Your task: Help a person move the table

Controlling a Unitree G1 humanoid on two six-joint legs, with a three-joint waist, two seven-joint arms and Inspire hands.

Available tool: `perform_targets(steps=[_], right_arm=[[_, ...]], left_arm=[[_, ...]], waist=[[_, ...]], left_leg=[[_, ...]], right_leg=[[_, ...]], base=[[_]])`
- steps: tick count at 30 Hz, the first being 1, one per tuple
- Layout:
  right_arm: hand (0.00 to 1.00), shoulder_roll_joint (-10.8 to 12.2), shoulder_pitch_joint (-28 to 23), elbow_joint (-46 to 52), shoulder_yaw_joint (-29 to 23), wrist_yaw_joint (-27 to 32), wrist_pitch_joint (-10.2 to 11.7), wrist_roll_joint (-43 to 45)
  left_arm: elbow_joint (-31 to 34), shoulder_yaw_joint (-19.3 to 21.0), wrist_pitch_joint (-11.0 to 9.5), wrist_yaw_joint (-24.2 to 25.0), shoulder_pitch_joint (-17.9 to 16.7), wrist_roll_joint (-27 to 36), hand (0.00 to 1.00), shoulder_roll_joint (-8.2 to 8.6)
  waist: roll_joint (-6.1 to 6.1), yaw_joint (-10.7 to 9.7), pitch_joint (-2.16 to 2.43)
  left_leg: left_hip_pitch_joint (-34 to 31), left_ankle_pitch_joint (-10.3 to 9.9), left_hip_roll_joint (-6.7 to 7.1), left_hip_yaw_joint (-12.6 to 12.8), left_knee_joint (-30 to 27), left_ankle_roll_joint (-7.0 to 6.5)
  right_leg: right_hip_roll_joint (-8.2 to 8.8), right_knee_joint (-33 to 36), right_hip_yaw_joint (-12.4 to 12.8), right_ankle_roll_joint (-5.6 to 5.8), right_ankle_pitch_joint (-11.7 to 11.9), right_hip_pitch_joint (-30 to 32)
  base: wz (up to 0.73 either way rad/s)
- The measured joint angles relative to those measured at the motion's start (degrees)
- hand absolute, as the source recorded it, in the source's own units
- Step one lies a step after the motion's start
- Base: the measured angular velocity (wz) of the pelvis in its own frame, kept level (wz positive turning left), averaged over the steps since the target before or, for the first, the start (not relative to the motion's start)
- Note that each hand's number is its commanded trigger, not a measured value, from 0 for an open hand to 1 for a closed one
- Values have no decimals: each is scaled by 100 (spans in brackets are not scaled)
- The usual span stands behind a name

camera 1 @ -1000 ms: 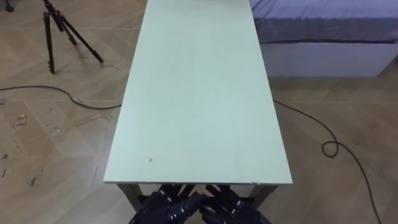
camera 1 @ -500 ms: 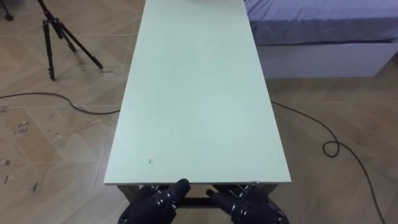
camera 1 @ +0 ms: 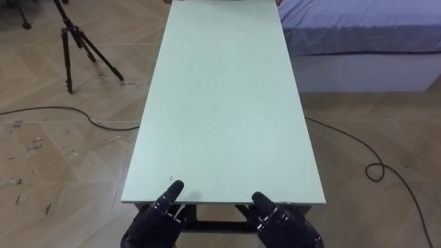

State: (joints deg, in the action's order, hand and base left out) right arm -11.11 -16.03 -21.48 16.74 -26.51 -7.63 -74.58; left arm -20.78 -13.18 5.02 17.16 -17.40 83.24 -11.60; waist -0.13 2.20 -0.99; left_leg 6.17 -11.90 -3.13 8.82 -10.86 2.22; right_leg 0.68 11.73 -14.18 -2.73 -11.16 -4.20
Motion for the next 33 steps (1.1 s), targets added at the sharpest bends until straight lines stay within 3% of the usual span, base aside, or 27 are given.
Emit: perform_targets(steps=[5,10,24,29,30,31,32,33], right_arm=[[0,38,24,1,-1,175,2,-479],[0,49,37,1,-15,227,67,-831],[0,245,101,1,-83,532,183,-829],[0,303,144,16,-97,753,214,-755],[0,312,152,40,-92,821,243,-754],[82,315,153,53,-83,843,265,-755],[100,318,153,74,-71,889,286,-755],[100,318,153,93,-59,925,305,-756]], left_arm=[[-1,5,79,-148,11,168,0,29],[0,78,89,-279,19,285,0,184],[2,181,75,-578,112,505,0,371],[16,179,-31,-717,141,509,0,453],[17,178,-34,-763,157,510,8,466],[20,178,-40,-775,160,511,62,476],[21,178,-66,-797,160,511,75,500],[22,178,-99,-811,160,511,96,531]], waist=[[55,-5,-9],[122,-5,-7],[128,-59,-9],[146,-60,-12],[156,-60,-18],[162,-61,-19],[174,-63,-21],[180,-65,-23]], left_leg=[[52,0,2,4,9,0],[64,0,-1,32,8,0],[73,0,0,-17,4,0],[81,0,0,-12,4,0],[80,0,0,-11,4,0],[79,0,0,-10,4,0],[80,0,0,-10,4,0],[80,0,0,-10,4,0]], right_leg=[[-2,-15,-10,0,0,-79],[-5,-19,-15,-1,-1,-55],[-5,-17,-21,-7,-5,-66],[-7,-23,-16,-7,-5,-69],[-7,-25,-16,-7,-5,-69],[-7,-25,-16,-7,-5,-68],[-7,-25,-15,-7,-5,-68],[-7,-24,-15,-7,-5,-68]], base=[[0],[0],[0],[0],[0],[0],[0],[0]])
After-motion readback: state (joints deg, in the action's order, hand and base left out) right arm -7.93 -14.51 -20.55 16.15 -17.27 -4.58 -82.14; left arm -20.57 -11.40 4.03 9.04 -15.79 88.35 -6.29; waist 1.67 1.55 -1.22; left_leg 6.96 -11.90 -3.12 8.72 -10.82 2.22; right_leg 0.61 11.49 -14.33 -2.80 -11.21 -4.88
